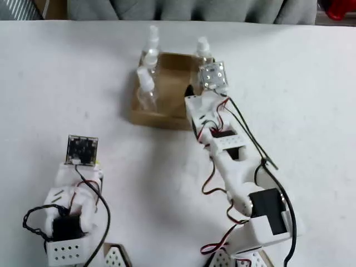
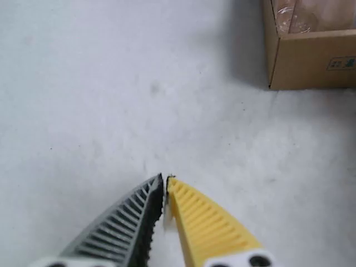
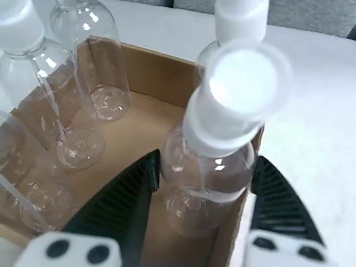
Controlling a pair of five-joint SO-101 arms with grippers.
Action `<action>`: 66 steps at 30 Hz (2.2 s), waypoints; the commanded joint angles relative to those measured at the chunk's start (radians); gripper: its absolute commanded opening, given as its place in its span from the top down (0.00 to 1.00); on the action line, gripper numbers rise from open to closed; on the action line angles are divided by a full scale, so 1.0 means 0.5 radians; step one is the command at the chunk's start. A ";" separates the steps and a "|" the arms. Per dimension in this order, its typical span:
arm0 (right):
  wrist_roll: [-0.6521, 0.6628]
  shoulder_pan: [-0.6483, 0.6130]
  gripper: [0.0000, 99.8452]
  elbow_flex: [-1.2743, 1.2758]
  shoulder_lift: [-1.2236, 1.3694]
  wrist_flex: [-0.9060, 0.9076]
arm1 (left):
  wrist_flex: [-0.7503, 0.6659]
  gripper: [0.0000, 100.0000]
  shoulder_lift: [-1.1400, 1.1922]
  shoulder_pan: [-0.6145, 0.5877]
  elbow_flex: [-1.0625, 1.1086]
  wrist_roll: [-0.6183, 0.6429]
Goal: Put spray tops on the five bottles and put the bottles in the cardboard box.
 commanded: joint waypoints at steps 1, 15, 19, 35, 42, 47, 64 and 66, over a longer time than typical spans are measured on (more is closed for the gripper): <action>0.015 -0.023 0.71 -0.009 -0.008 0.014 | 0.006 0.98 -0.023 -0.020 -0.006 -0.012; -0.009 -0.057 0.65 0.025 -0.026 0.011 | 0.006 0.98 -0.023 -0.023 -0.006 -0.012; -0.104 -0.060 0.58 0.025 -0.026 0.014 | 0.003 0.98 -0.023 -0.023 -0.006 -0.012; -0.120 -0.057 0.58 0.184 -0.287 0.011 | -0.012 0.98 -0.023 -0.017 -0.006 -0.012; -0.107 -0.063 0.58 0.365 -0.575 0.014 | -0.037 0.98 -0.020 -0.017 -0.006 -0.012; -0.101 -0.063 0.60 0.525 -0.787 0.017 | -0.040 0.98 -0.020 -0.017 -0.006 -0.012; 0.163 0.032 0.98 1.059 -1.837 0.686 | -0.037 0.98 -0.020 -0.017 -0.006 -0.012; 0.163 0.032 0.98 1.126 -2.008 0.818 | -0.034 0.98 -0.020 -0.017 -0.006 -0.012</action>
